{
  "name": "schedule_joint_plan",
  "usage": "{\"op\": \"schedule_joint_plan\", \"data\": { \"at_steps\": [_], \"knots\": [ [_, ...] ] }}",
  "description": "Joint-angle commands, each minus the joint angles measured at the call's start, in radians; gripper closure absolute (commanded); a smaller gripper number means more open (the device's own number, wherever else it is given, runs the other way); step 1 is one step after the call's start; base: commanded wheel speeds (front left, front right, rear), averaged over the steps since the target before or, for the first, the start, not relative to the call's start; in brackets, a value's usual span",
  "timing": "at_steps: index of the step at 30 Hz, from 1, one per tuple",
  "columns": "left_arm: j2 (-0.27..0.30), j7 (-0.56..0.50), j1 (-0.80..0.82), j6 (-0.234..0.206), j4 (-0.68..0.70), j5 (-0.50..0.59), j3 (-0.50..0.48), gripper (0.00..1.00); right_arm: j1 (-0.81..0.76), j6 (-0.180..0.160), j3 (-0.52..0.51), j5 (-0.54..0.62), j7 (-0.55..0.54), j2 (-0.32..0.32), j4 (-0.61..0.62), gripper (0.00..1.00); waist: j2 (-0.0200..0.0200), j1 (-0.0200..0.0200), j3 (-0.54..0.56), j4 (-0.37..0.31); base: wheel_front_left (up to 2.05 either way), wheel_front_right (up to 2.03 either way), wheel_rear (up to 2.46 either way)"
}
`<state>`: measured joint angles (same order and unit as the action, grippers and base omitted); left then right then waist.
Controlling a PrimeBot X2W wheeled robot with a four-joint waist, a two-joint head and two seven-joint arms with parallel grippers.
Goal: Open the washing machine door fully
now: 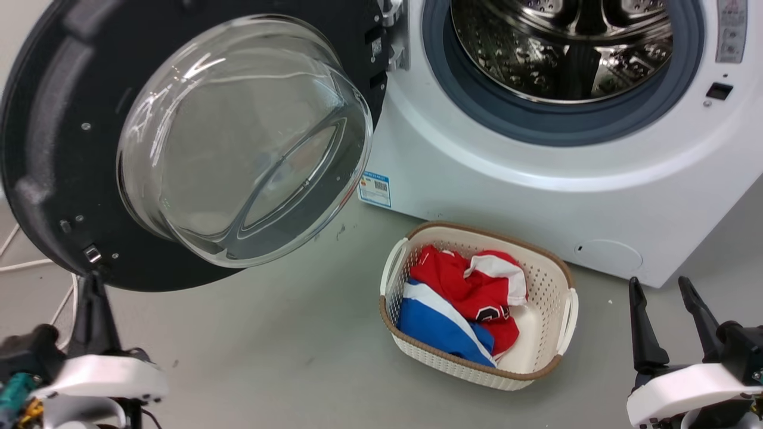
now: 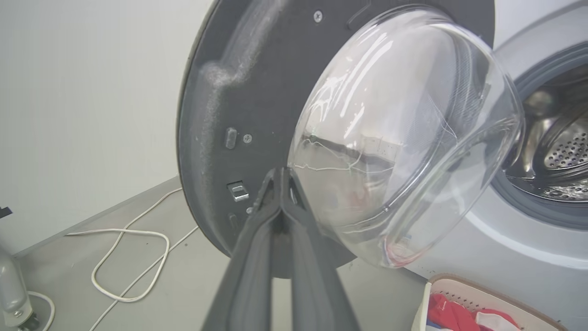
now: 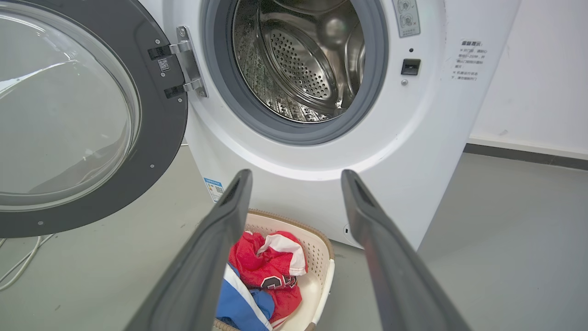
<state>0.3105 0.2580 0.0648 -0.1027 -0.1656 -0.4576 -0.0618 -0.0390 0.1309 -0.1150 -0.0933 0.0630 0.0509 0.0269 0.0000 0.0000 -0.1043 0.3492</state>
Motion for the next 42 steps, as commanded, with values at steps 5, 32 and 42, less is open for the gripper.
{"op": "schedule_joint_plan", "data": {
  "at_steps": [5, 32, 42],
  "knots": [
    [-0.026, -0.04, -0.079, -0.009, 0.118, 0.033, 0.07, 1.0, -0.032, 0.0, 0.003, -0.019, 0.008, -0.001, -0.005, 0.0, 0.0, 0.0, 0.048, 0.001, 0.0, 0.0, 0.0],
    [-0.081, -0.035, 0.004, 0.079, 0.012, 0.094, 0.281, 0.0, -0.013, 0.0, 0.074, -0.012, 0.015, -0.001, -0.031, 0.0, 0.0, 0.0, 0.076, -0.285, 0.0, 0.0, 0.0],
    [-0.082, -0.008, -0.014, 0.068, -0.052, 0.101, 0.275, 0.0, -0.013, 0.0, 0.095, -0.01, 0.027, -0.001, -0.054, 0.0, 0.0, 0.0, 0.098, -0.361, 0.0, 0.0, 0.0]
  ]
}}
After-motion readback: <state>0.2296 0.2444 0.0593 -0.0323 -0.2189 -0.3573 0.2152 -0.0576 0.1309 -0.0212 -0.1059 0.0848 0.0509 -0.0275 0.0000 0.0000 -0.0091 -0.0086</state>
